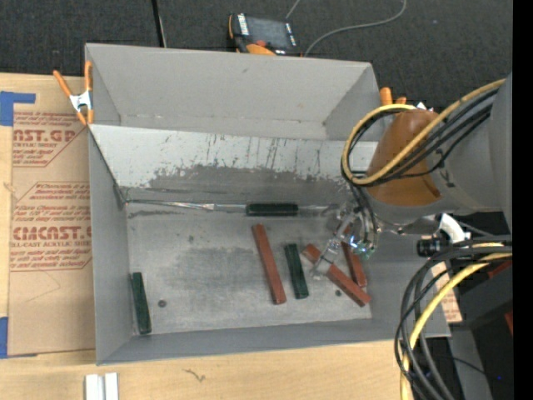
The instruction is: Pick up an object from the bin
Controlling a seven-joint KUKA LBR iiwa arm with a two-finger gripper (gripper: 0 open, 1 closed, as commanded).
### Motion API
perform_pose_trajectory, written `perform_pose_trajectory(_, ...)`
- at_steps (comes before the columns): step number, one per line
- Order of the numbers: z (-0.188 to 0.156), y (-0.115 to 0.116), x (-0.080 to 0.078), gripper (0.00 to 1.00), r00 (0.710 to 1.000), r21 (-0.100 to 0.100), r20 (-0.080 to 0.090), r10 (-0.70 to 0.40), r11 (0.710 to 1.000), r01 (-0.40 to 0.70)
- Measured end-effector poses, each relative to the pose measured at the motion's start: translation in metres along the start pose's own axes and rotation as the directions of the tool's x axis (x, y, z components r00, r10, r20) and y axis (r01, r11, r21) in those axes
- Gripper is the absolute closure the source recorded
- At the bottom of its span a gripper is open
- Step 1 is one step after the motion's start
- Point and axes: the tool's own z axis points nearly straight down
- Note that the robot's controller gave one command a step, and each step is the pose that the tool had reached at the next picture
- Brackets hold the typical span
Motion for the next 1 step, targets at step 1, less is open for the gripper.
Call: perform_pose_trajectory(1, 0.0309, 0.0160, 0.0416, 0.00, 0.978, 0.002, -0.005, 0.211, 0.978, -0.211)
